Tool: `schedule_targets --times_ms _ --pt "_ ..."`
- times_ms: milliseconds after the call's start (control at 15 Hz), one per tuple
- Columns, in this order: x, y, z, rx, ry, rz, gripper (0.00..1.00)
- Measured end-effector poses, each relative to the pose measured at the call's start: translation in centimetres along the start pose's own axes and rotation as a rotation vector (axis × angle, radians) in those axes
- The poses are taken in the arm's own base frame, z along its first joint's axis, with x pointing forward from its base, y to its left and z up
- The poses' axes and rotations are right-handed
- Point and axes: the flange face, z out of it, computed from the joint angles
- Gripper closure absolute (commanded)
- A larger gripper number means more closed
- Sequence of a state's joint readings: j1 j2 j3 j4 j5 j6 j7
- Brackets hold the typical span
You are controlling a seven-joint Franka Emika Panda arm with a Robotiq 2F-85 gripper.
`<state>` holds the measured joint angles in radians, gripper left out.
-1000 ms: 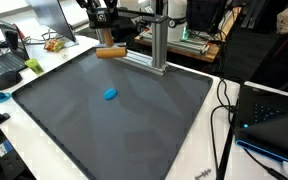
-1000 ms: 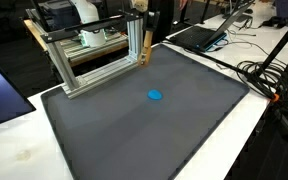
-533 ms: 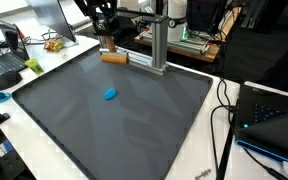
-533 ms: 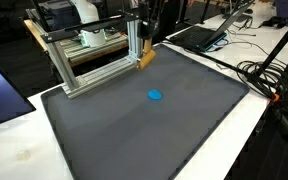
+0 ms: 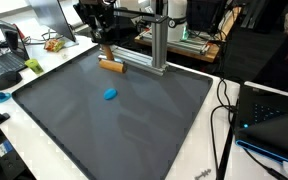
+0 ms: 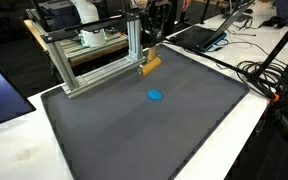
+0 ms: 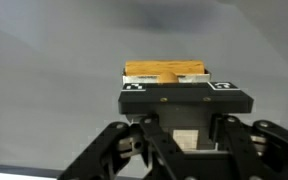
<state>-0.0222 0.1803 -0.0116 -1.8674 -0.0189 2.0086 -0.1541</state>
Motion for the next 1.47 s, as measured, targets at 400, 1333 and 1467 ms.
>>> schedule_targets --times_ms 400,1333,1467 --pt "0.5 0.2 1.1 -0.001 0.002 0.023 0.78" --pt "4.3 0.9 10.0 -0.008 0.064 0.163 0.78" --pt "4.5 1.0 10.2 -0.009 0.062 0.18 0.78"
